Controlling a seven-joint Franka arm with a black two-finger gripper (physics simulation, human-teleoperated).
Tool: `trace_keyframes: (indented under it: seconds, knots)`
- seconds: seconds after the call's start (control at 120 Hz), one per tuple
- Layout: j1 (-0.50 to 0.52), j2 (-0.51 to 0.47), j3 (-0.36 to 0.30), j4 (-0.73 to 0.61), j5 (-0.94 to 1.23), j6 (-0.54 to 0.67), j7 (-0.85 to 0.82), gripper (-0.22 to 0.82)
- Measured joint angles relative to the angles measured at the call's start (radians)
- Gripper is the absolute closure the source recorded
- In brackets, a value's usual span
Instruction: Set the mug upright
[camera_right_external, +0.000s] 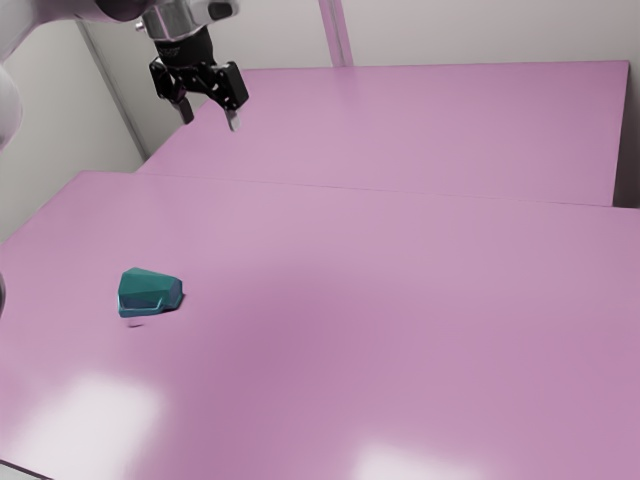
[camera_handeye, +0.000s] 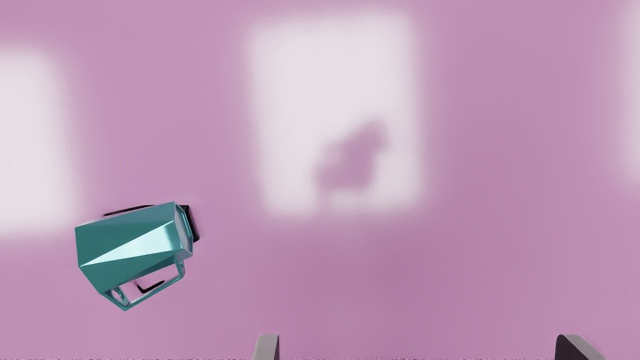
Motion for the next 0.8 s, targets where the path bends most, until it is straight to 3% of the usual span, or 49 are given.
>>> trace_keyframes:
  seconds: [0.183, 0.375, 0.492, 0.625, 0.8]
  knots:
    - [-0.007, -0.042, 0.015, -0.046, -0.010, -0.003, 0.002, 0.00]
    - [-0.012, -0.102, 0.266, -0.236, -0.151, 0.037, 0.044, 0.00]
    - [0.094, -0.102, 0.354, -0.304, -0.273, 0.071, 0.106, 0.00]
    - [0.263, -0.036, 0.374, -0.357, -0.406, 0.117, 0.193, 0.00]
    - [0.367, 0.085, 0.402, -0.396, -0.543, 0.150, 0.333, 0.00]
